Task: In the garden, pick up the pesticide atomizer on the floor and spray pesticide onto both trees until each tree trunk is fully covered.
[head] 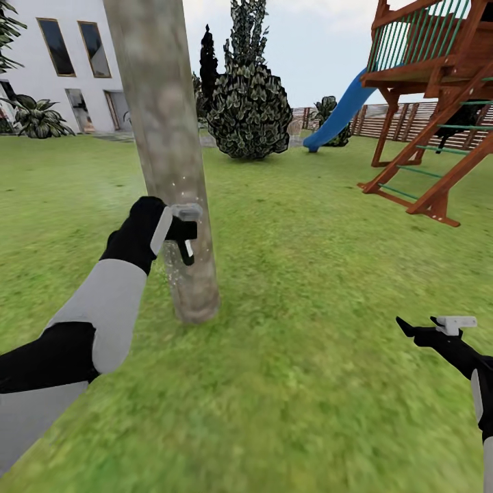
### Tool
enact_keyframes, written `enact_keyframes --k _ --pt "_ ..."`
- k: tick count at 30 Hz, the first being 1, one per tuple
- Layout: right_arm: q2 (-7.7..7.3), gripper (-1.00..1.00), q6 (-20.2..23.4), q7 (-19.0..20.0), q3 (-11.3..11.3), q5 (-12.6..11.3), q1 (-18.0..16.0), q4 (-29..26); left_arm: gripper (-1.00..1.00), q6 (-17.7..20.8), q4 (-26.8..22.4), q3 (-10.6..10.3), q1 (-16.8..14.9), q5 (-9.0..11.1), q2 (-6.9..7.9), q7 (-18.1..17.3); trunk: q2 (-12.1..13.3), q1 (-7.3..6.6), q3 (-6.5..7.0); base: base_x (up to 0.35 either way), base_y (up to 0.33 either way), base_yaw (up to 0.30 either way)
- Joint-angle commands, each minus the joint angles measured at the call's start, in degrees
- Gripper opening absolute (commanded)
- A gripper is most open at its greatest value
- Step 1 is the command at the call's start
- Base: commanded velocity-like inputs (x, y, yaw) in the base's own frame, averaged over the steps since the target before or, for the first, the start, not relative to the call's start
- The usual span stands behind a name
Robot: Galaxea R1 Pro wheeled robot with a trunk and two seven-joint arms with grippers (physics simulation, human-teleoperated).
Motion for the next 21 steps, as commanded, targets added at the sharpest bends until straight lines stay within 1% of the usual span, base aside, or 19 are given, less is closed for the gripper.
enact_keyframes --k 1,2,3,4,6,7,8,10,11,12,14,15,16,17,18,21 --pt "0.00 1.00 0.0 0.0 0.0 0.0 0.0 0.0 -1.00 0.1 0.0 0.0 -0.3 -0.4 -0.45 0.0 0.0 0.00 0.00 0.000 0.000 0.000" --pt "0.00 1.00 0.0 0.0 0.0 0.0 0.0 0.0 -1.00 0.0 0.0 0.1 0.2 -0.4 -0.88 0.0 0.0 0.00 0.00 0.000 0.000 0.000" --pt "0.00 1.00 0.0 0.0 0.0 0.0 0.0 0.0 -1.00 0.0 0.1 0.0 0.9 -0.4 -0.95 0.0 0.0 0.00 0.00 0.000 0.000 0.000" --pt "0.00 1.00 0.0 0.0 0.0 0.0 0.0 0.0 -1.00 -0.2 0.1 0.0 2.5 -0.4 -0.93 0.0 0.0 0.00 0.00 0.000 0.000 0.000" --pt "0.00 1.00 0.0 0.0 0.0 0.0 0.0 0.0 -1.00 -1.1 0.1 -0.1 7.7 -0.6 -0.81 0.1 0.0 0.00 0.00 0.000 0.000 0.000" --pt "0.01 1.00 0.0 0.0 0.0 0.0 0.0 0.0 -1.00 -2.8 0.1 -0.1 10.5 -0.7 -0.68 0.2 0.0 0.00 0.00 0.000 0.000 0.000" --pt "0.05 1.00 0.0 0.0 0.0 0.0 0.0 0.0 -1.00 -4.9 0.2 -0.1 12.6 -0.9 -0.51 0.5 0.0 0.00 0.00 0.000 0.000 0.000" --pt "0.08 1.00 0.0 0.0 0.0 0.0 0.0 0.1 -1.00 -6.4 0.1 -0.1 15.0 -0.8 -0.42 2.6 0.0 0.00 0.00 0.000 0.000 0.000" --pt "0.08 1.00 0.0 0.0 0.0 0.0 0.0 0.1 -1.00 -8.0 0.2 -0.1 16.1 -0.8 -0.40 3.7 0.0 0.00 0.00 0.000 0.000 0.000" --pt "0.09 1.00 -0.1 0.0 0.0 0.0 0.0 0.2 -1.00 -11.3 0.7 -0.1 17.7 -0.7 -0.43 4.7 0.0 0.00 0.00 0.000 0.000 0.000" --pt "0.11 1.00 -0.1 0.0 0.1 0.1 0.0 0.3 -1.00 -14.1 4.3 0.0 18.7 -0.6 -0.40 5.1 0.0 0.00 0.00 0.000 0.000 0.000" --pt "0.13 1.00 -0.1 0.0 0.1 0.0 0.0 0.2 -1.00 -16.1 5.7 0.6 18.9 -0.6 -0.39 5.2 0.0 0.00 0.00 0.000 0.000 0.000" --pt "0.16 1.00 0.0 0.0 0.1 0.1 0.0 0.2 -1.00 -19.2 8.4 2.2 19.1 -0.7 -0.38 5.2 0.0 0.00 0.00 0.000 0.000 0.000" --pt "0.17 1.00 -0.1 0.0 0.1 0.1 0.0 0.2 -1.00 -21.3 11.4 4.2 19.2 -0.7 -0.27 5.2 0.0 0.00 0.00 0.000 0.000 0.000" --pt "0.17 1.00 -0.1 -0.1 0.1 0.1 0.0 0.3 -1.00 -21.8 12.1 4.7 19.2 -0.7 -0.23 5.2 0.0 0.00 0.00 0.000 0.000 0.000" --pt "0.18 1.00 -0.1 -0.1 0.1 0.1 0.0 0.3 -1.00 -22.3 12.5 5.0 19.4 -0.7 -0.21 5.2 0.0 0.00 0.00 0.000 0.000 0.000"
